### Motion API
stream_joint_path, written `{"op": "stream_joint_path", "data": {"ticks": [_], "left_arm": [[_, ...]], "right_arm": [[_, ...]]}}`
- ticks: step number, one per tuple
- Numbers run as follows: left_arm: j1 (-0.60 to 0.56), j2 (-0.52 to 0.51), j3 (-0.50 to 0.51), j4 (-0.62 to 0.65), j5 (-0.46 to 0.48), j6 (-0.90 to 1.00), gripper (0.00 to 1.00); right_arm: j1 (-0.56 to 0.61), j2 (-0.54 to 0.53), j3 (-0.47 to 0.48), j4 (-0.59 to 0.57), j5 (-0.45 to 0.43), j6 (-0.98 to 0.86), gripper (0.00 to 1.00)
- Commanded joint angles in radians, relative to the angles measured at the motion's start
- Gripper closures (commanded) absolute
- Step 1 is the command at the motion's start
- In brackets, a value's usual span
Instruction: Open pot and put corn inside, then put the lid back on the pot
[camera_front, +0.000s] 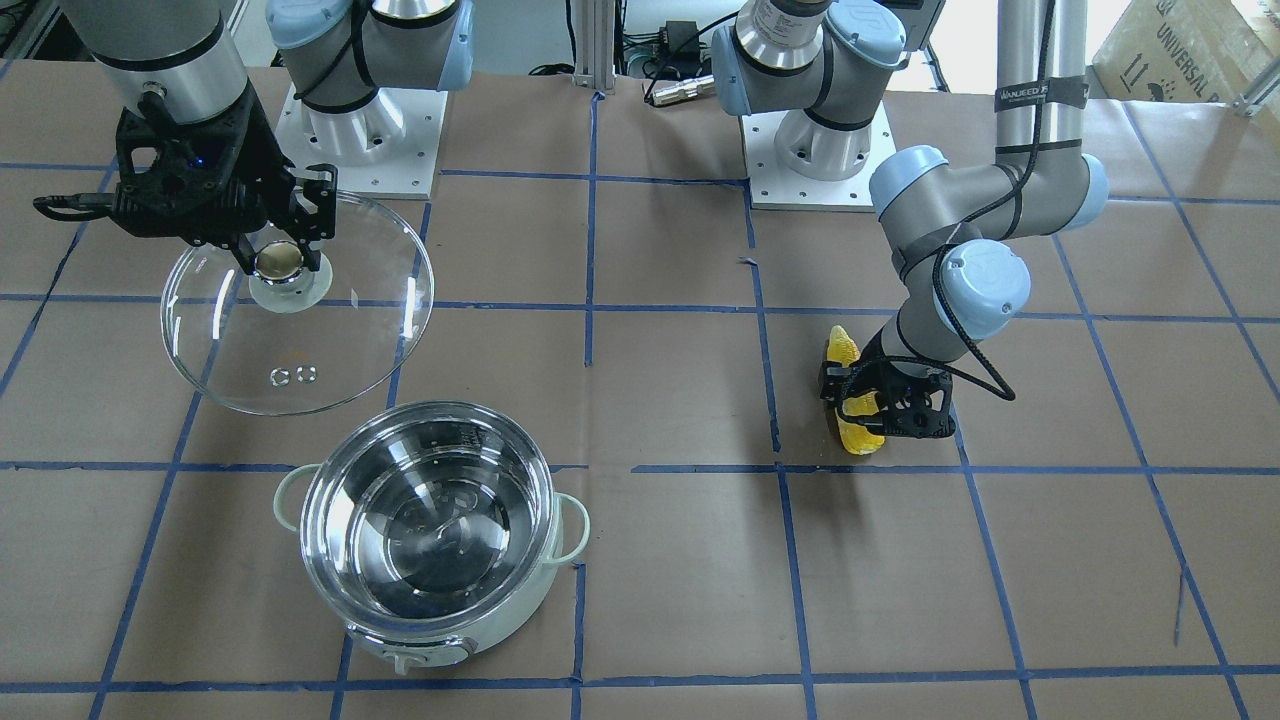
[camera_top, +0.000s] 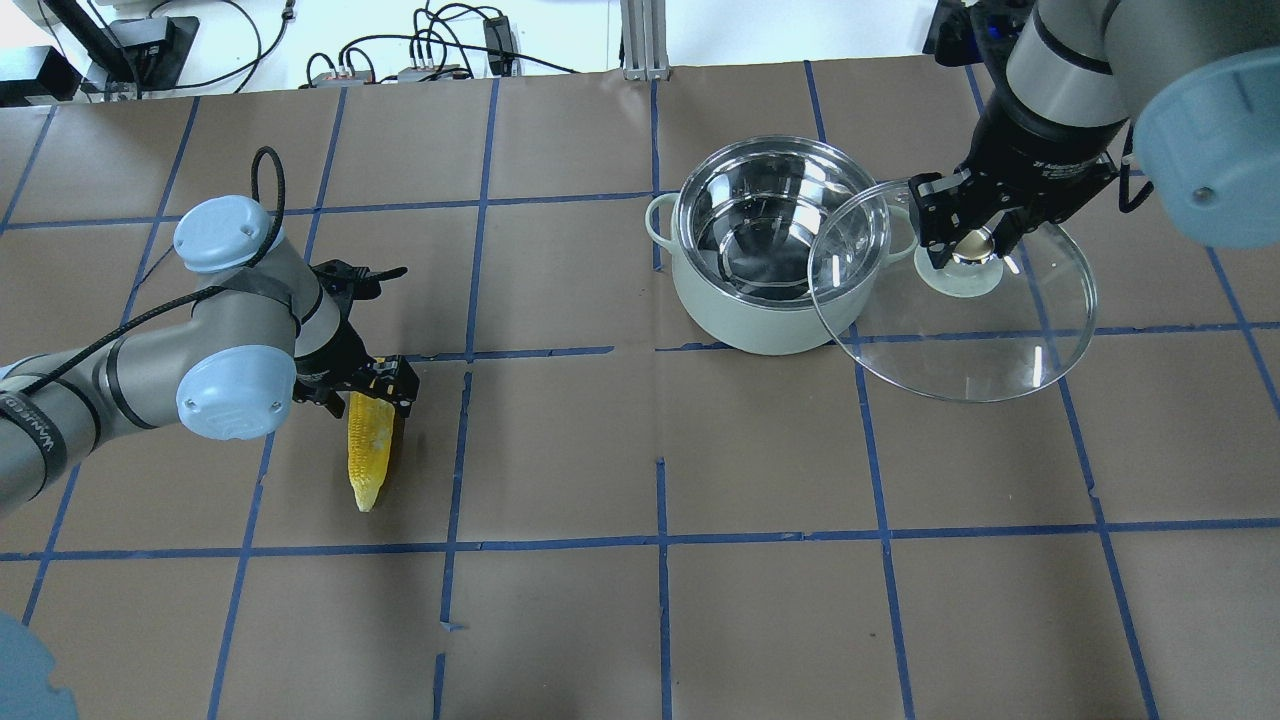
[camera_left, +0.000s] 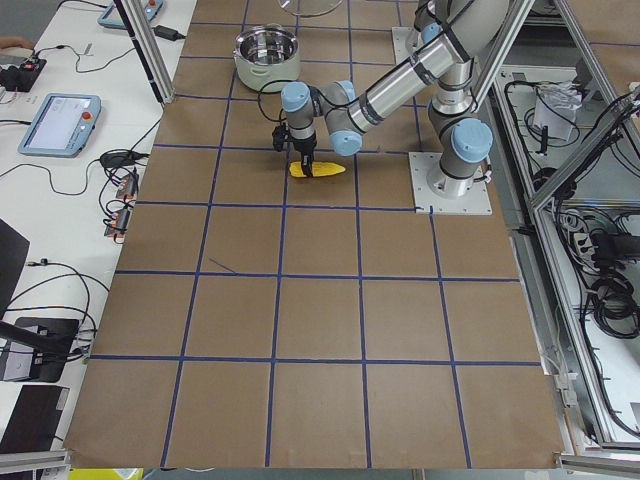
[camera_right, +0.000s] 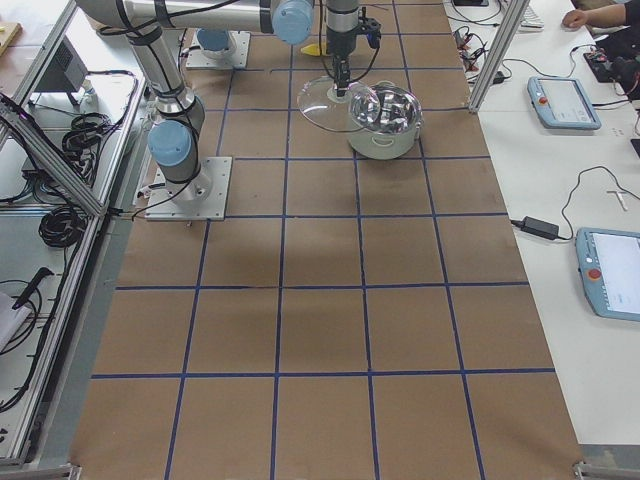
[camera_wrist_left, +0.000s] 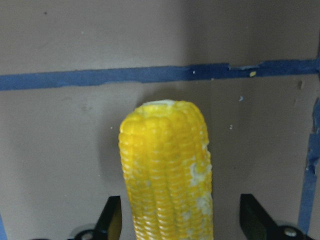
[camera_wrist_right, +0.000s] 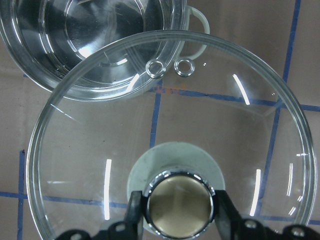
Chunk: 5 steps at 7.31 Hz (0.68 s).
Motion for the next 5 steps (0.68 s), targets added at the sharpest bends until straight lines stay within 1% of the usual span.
{"op": "stream_joint_path", "data": {"ticks": [1,2,3,4,5], "left_arm": [[-0.021,0.025,0.052,-0.075,0.004,-0.025,0.82],[-0.059,0.034,0.105,-0.155,-0.011,-0.121,0.85],[-0.147,0.048,0.172,-0.200,-0.027,-0.197,0.85],[-0.261,0.043,0.274,-0.260,-0.030,-0.278,0.85],[-0.341,0.037,0.379,-0.321,-0.072,-0.355,0.85]], "right_arm": [[0.000,0.000,0.000,0.000,0.000,-0.002,0.78],[0.000,0.000,0.000,0.000,0.000,-0.002,0.78],[0.000,0.000,0.000,0.000,0.000,-0.002,0.78],[0.000,0.000,0.000,0.000,0.000,-0.002,0.78],[0.000,-0.002,0.000,0.000,0.000,-0.002,0.79]]}}
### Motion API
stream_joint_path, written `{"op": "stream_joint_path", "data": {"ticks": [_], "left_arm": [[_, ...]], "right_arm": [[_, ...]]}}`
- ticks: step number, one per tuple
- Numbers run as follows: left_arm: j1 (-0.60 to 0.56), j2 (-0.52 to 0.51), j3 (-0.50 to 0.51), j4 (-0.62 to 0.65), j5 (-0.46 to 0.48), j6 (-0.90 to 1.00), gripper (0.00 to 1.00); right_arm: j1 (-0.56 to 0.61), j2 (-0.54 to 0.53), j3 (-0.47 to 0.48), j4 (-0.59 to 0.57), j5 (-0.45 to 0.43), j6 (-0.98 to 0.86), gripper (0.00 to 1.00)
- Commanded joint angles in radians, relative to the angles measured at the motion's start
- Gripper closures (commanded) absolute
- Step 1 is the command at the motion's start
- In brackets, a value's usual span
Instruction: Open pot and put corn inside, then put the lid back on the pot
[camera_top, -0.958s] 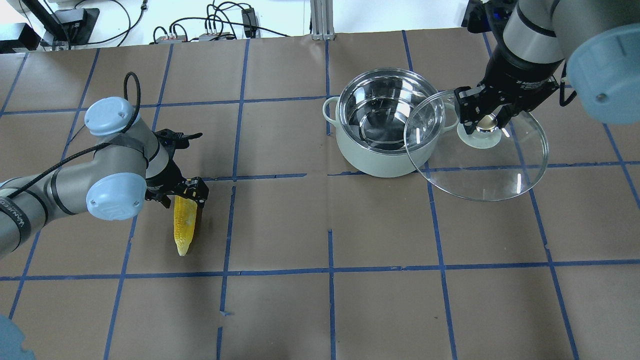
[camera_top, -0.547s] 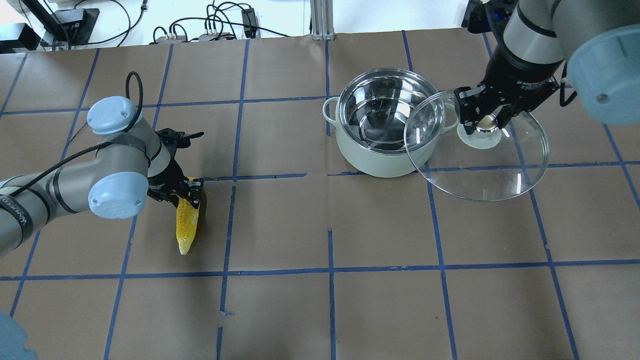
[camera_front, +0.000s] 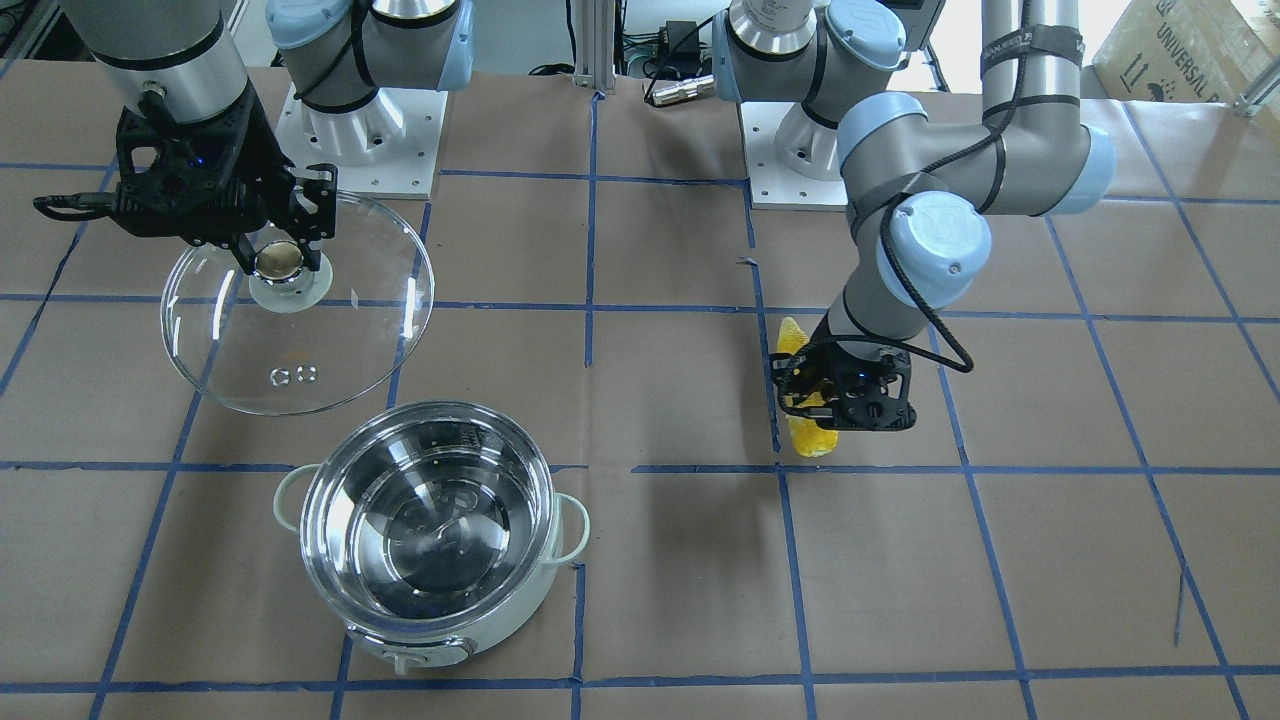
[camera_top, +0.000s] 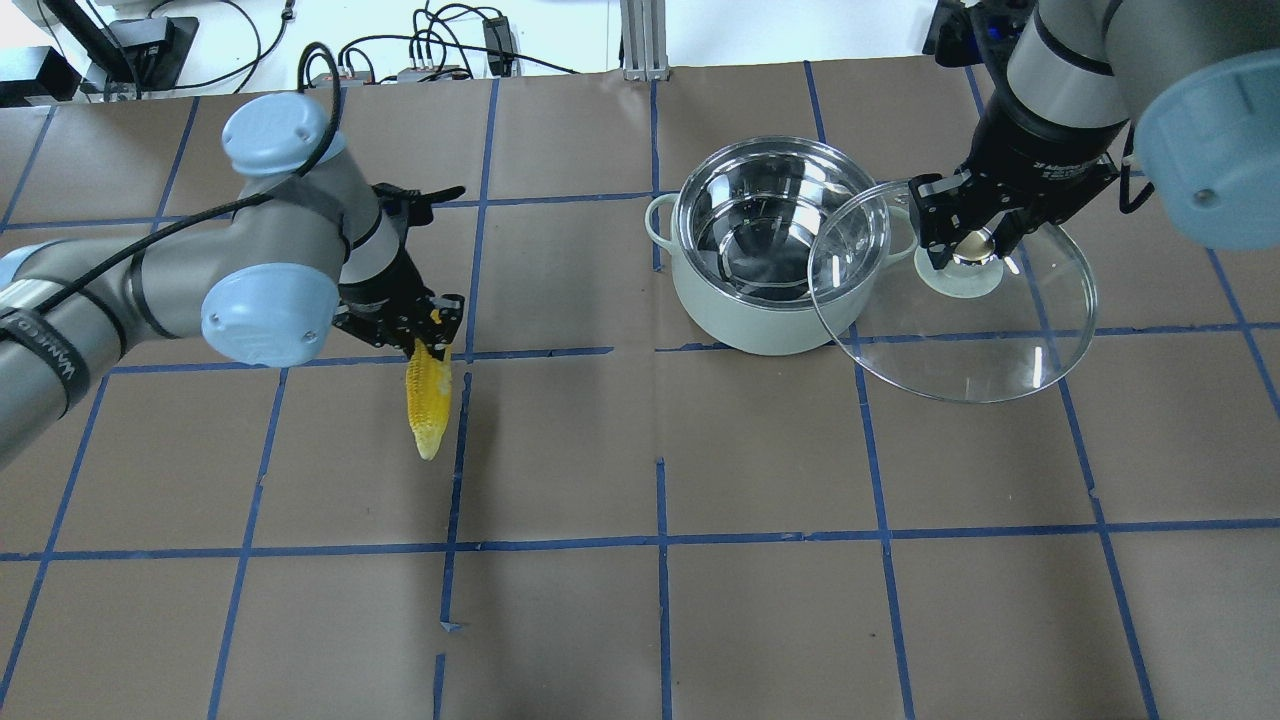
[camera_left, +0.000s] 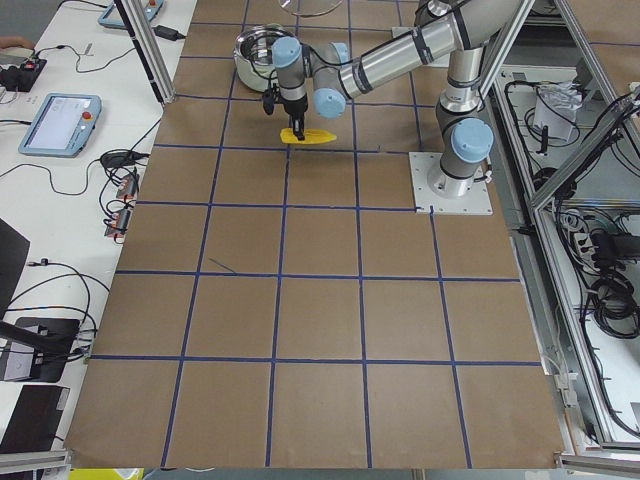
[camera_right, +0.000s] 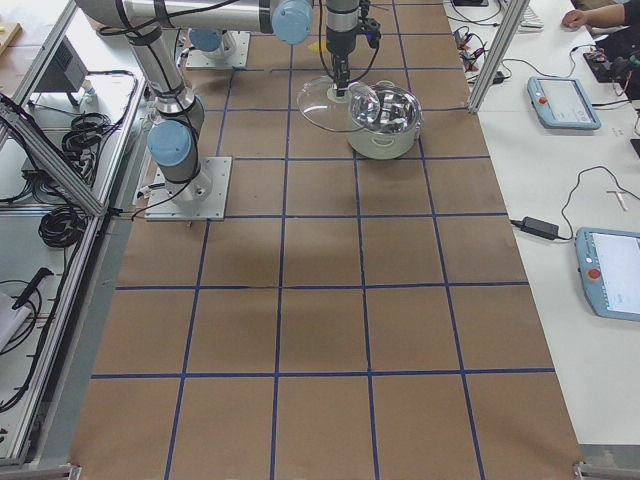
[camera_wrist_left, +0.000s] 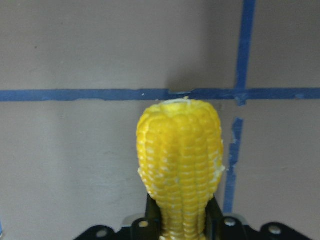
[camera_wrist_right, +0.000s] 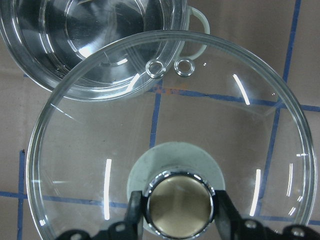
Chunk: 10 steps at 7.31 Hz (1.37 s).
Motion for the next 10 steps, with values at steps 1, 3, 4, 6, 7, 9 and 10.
{"op": "stream_joint_path", "data": {"ticks": [1,3,4,6,7,9,10], "left_arm": [[-0.164,-0.034,0.226,-0.126,-0.094,-0.174,0.85],[-0.261,-0.143,0.416,-0.147,-0.124,-0.203,0.85],[-0.314,-0.221,0.537,-0.153,-0.114,-0.213,0.85],[-0.347,-0.394,0.761,-0.189,-0.114,-0.311,0.84],[-0.365,-0.456,0.829,-0.193,-0.107,-0.312,0.84],[-0.387,-0.540,0.900,-0.179,-0.069,-0.312,0.83],[-0.386,-0.544,0.916,-0.177,-0.068,-0.312,0.68]], "right_arm": [[0.000,-0.001,0.000,0.000,0.000,0.000,0.79],[0.000,-0.001,0.000,0.000,0.002,0.000,0.78],[0.000,-0.001,0.000,0.000,0.000,0.000,0.78],[0.000,-0.001,0.000,0.002,0.002,0.000,0.78],[0.000,-0.001,0.000,0.000,0.002,0.000,0.78],[0.000,-0.001,0.000,0.000,0.002,0.000,0.78],[0.000,-0.001,0.000,0.000,0.002,0.000,0.78]]}}
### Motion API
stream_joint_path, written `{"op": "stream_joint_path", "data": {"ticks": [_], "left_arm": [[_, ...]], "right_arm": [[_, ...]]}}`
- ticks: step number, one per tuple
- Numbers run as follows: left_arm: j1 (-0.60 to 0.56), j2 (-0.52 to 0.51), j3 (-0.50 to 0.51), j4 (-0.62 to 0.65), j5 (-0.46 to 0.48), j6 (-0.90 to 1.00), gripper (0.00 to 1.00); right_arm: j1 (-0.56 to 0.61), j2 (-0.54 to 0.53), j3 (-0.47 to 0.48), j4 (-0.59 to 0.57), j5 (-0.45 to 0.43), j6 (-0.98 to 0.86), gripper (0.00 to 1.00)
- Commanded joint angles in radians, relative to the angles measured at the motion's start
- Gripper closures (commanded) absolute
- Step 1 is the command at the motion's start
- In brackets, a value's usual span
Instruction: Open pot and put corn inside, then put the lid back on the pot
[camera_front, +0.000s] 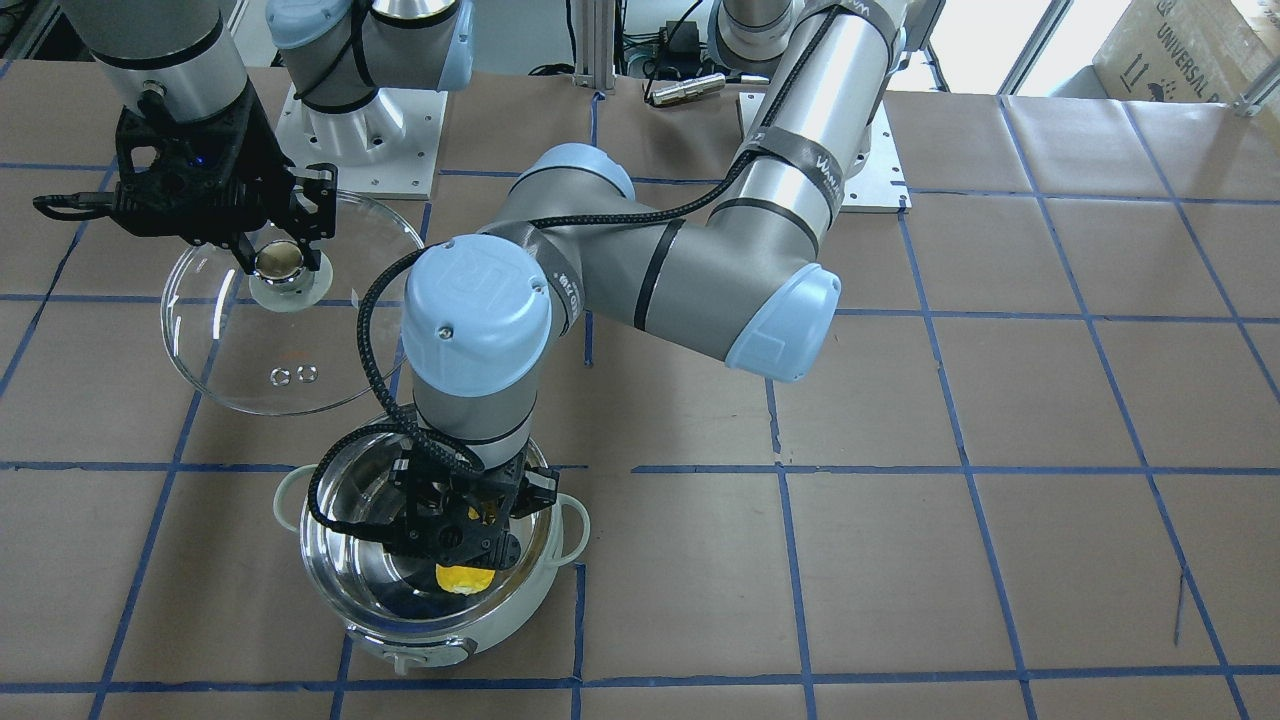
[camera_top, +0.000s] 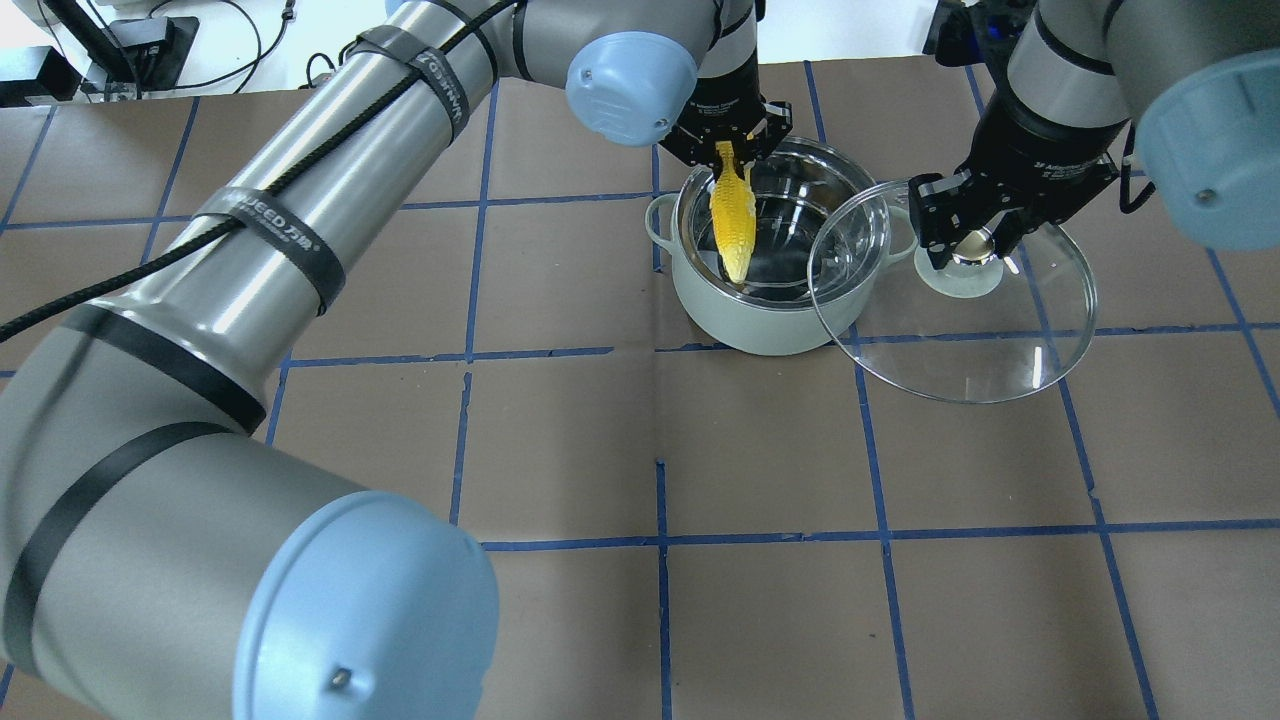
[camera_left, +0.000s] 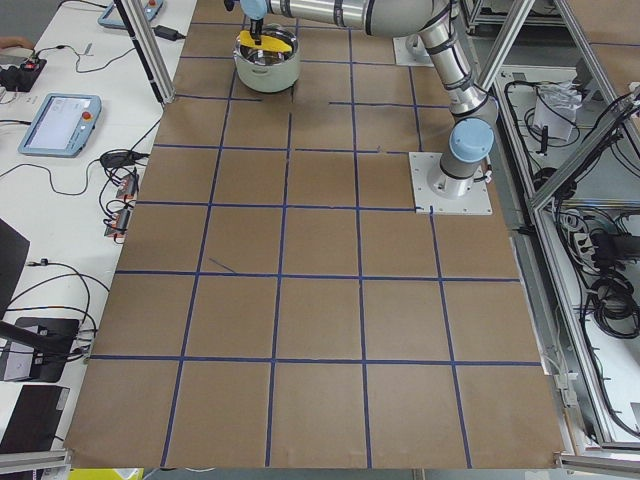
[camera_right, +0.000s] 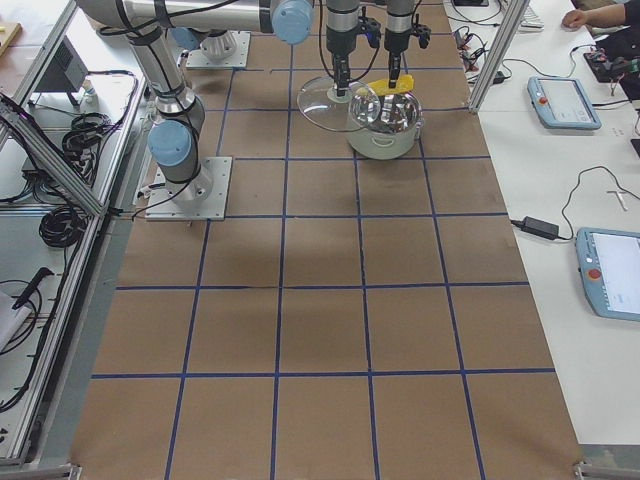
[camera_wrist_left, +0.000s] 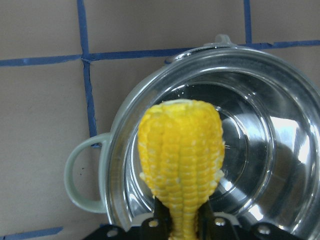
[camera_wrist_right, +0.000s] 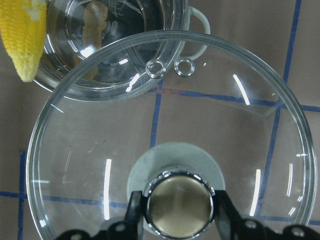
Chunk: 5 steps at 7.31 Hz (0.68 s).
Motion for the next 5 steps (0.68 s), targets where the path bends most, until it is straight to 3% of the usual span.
{"op": "stream_joint_path", "data": {"ticks": [1,2,5], "left_arm": [[-0.001,-0.030,0.032,0.002,0.004,-0.001,0.13],[0.000,-0.034,0.030,0.001,0.004,0.001,0.00],[0.029,-0.011,0.008,-0.013,0.004,0.021,0.00]], "right_arm": [[0.000,0.000,0.000,0.000,0.000,0.000,0.78],[0.000,0.000,0.000,0.000,0.000,0.000,0.78],[0.000,0.000,0.000,0.000,0.002,0.000,0.78]]}}
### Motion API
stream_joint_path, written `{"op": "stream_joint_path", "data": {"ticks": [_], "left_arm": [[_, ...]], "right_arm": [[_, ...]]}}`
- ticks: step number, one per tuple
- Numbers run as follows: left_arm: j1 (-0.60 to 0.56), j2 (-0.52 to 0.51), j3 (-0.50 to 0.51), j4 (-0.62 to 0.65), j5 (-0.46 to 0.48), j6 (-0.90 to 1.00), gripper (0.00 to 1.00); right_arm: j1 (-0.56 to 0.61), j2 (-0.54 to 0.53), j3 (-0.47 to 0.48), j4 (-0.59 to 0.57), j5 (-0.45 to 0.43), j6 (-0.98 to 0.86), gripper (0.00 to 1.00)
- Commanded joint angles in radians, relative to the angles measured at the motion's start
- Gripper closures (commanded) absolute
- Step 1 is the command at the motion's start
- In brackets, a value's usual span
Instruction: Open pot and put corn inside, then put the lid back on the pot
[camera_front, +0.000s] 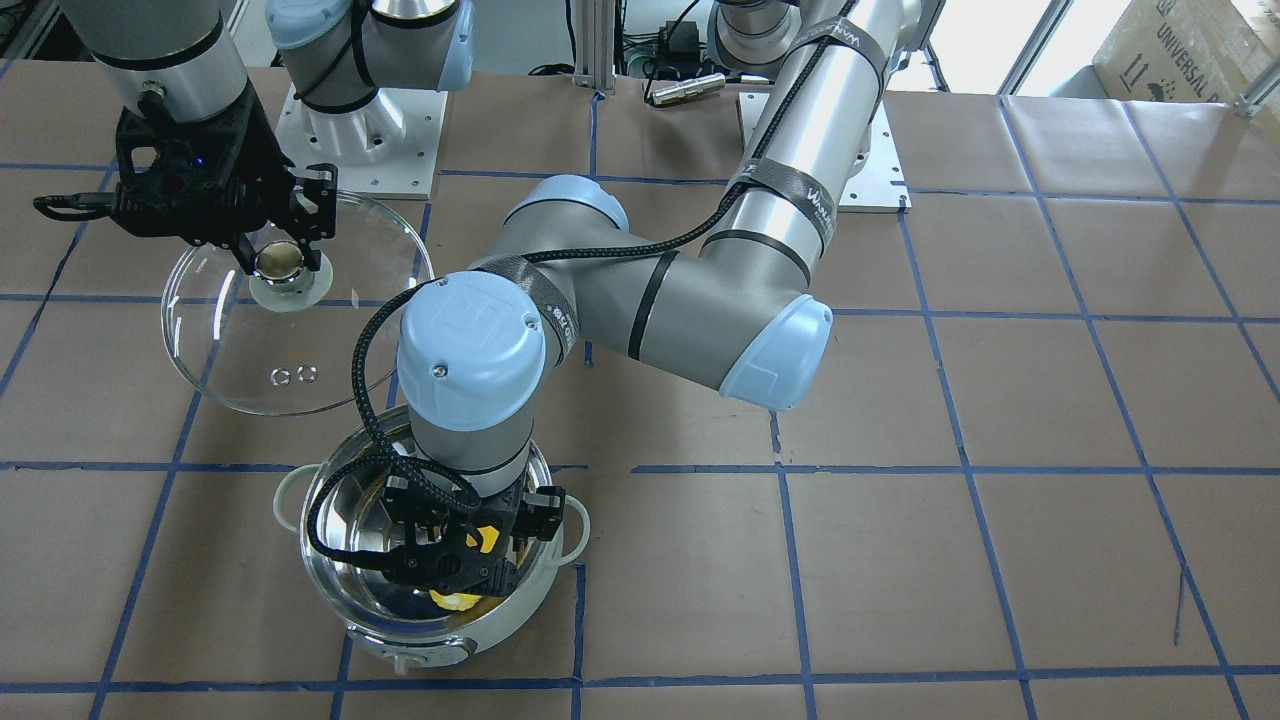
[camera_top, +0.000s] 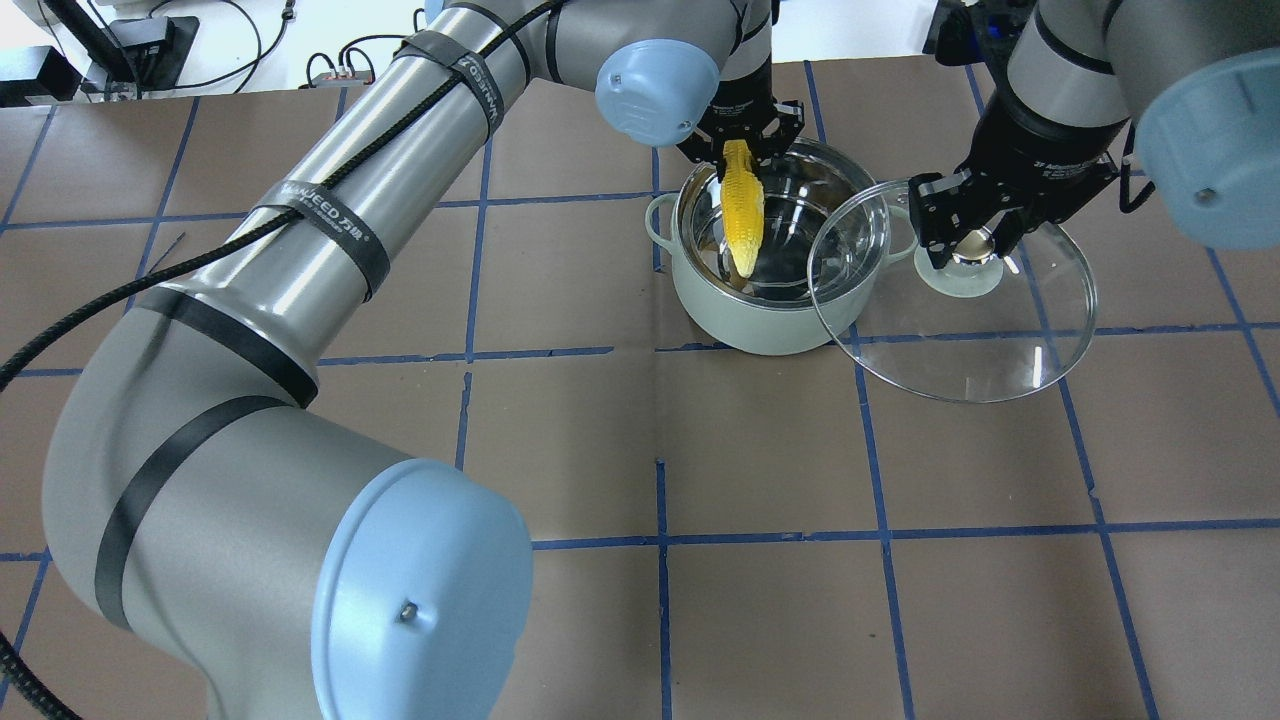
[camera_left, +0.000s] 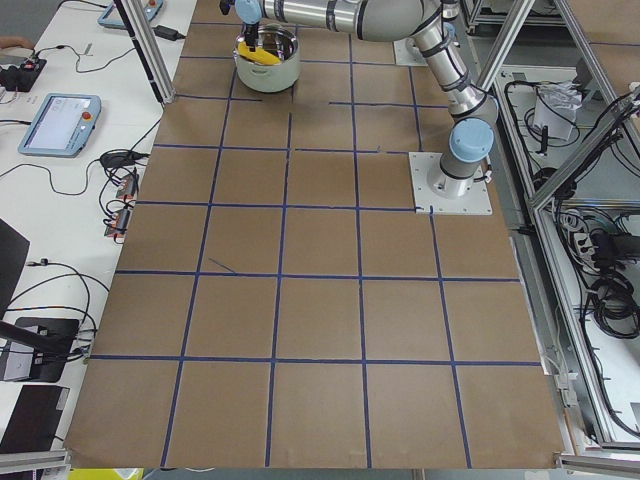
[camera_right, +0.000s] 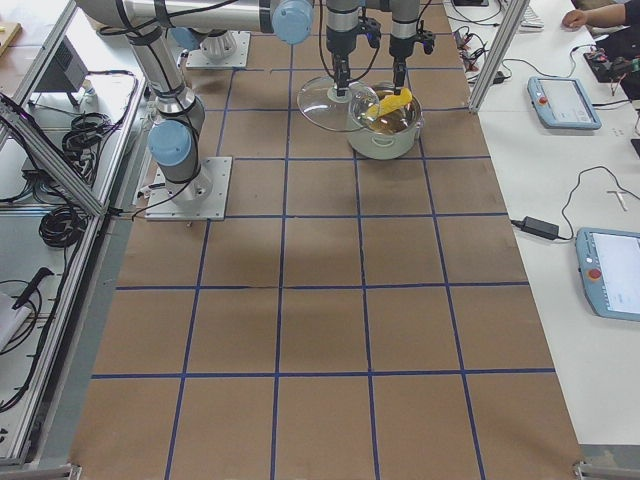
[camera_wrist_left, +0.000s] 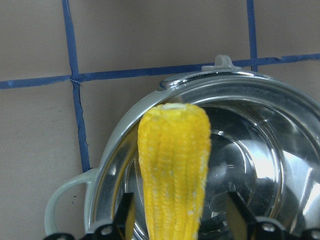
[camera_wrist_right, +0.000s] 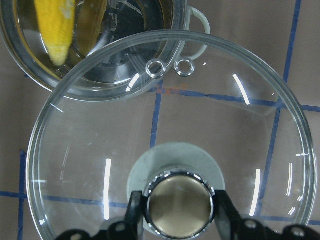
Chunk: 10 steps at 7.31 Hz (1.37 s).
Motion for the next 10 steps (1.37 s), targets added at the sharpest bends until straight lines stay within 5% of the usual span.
{"op": "stream_joint_path", "data": {"ticks": [1,3,6,8,10], "left_arm": [[0.033,0.020,-0.024,-0.015,0.004,0.087,0.00],[0.124,0.115,-0.065,-0.128,0.001,0.235,0.00],[0.295,0.366,-0.325,-0.151,0.004,0.383,0.00],[0.402,0.579,-0.555,-0.164,0.115,0.387,0.00],[0.450,0.694,-0.607,-0.217,0.117,0.385,0.00]], "right_arm": [[0.000,0.000,0.000,0.000,0.001,0.000,0.78],[0.006,-0.003,-0.008,-0.009,0.001,0.001,0.78],[0.029,0.079,-0.070,-0.037,0.057,0.017,0.78],[0.099,0.212,-0.203,-0.038,0.076,0.034,0.78],[0.120,0.343,-0.323,-0.037,0.065,0.034,0.78]]}}
